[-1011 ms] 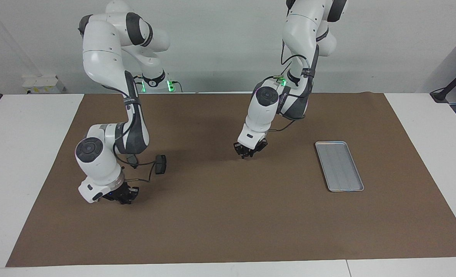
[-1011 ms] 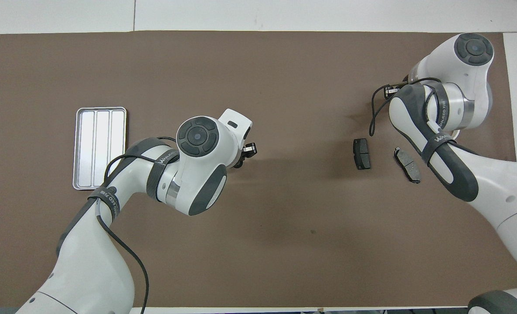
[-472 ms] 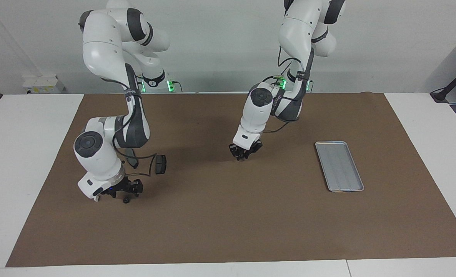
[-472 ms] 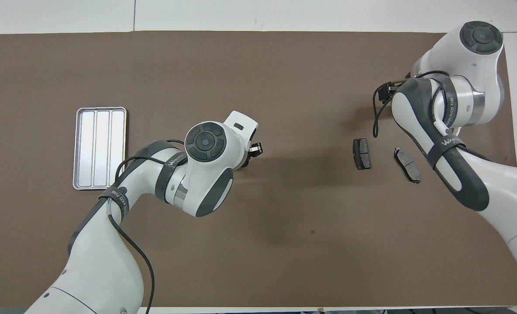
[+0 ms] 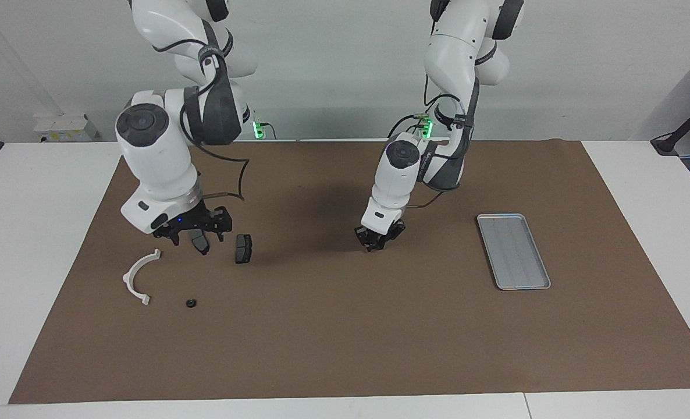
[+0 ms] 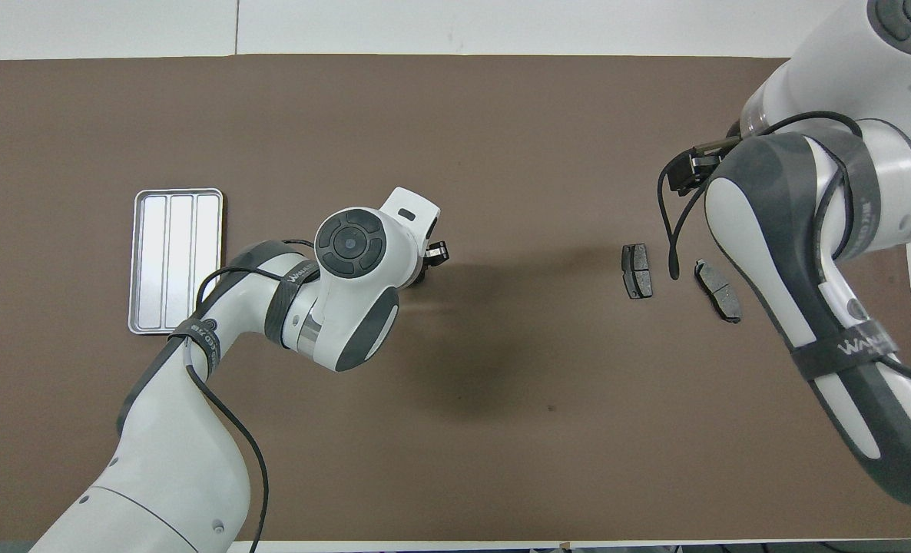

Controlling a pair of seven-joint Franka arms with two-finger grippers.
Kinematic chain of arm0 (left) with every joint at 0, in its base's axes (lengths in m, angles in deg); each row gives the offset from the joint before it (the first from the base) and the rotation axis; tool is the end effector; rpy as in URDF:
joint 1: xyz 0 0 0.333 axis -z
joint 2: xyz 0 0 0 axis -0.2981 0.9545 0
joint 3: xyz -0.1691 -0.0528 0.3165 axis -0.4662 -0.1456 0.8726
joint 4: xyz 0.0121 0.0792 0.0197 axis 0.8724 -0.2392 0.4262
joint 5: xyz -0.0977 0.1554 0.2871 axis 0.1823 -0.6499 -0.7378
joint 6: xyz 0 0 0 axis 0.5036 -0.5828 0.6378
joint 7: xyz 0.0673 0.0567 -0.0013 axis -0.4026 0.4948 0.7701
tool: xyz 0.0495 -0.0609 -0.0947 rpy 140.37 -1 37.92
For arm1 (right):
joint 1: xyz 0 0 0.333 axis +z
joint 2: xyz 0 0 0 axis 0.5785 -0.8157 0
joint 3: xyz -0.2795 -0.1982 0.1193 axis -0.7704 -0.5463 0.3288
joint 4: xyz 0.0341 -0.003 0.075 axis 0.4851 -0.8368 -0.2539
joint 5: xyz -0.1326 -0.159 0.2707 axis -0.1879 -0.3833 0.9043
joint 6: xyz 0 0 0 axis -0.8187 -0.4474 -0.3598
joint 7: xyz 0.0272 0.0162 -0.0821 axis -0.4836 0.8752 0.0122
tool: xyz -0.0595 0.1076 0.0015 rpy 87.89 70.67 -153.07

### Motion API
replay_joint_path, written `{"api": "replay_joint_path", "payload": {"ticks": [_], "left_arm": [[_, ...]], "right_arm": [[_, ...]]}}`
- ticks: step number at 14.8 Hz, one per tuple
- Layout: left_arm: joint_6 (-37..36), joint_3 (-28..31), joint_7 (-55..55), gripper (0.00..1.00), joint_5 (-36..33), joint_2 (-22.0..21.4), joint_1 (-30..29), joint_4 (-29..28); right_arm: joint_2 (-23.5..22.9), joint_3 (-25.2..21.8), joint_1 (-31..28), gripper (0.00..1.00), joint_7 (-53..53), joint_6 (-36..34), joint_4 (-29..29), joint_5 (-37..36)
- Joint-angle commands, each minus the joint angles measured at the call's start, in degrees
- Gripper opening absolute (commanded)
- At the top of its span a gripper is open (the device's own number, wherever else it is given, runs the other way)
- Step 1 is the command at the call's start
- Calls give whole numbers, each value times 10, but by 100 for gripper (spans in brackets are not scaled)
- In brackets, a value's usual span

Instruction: Place bearing gear from tray to pile

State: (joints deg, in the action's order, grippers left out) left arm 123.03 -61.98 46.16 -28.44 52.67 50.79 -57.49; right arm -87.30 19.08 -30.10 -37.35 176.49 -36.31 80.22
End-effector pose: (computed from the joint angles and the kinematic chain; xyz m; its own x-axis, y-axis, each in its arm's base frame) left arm 0.5140 -0.3548 0.3641 0.9793 0.1951 0.0534 0.1876 -0.9748 0.1208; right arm 0.6014 0.0762 0.5430 0.9929 0.1146 -0.0332 0.1171 -0.9895 0.0843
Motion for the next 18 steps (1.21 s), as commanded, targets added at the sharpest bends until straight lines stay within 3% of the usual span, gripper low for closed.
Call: {"api": "replay_joint_path", "payload": {"ticks": [1, 6, 18], "left_arm": [[11, 1, 4, 0, -12, 0, 0, -2], [21, 0, 4, 0, -12, 1, 0, -5], [38, 1, 1, 0, -13, 7, -5, -9]], "right_arm": [[37, 5, 19, 100, 37, -30, -15, -2], [49, 6, 48, 100, 93, -46, -16, -2], [50, 6, 51, 100, 102, -50, -15, -3]]}}
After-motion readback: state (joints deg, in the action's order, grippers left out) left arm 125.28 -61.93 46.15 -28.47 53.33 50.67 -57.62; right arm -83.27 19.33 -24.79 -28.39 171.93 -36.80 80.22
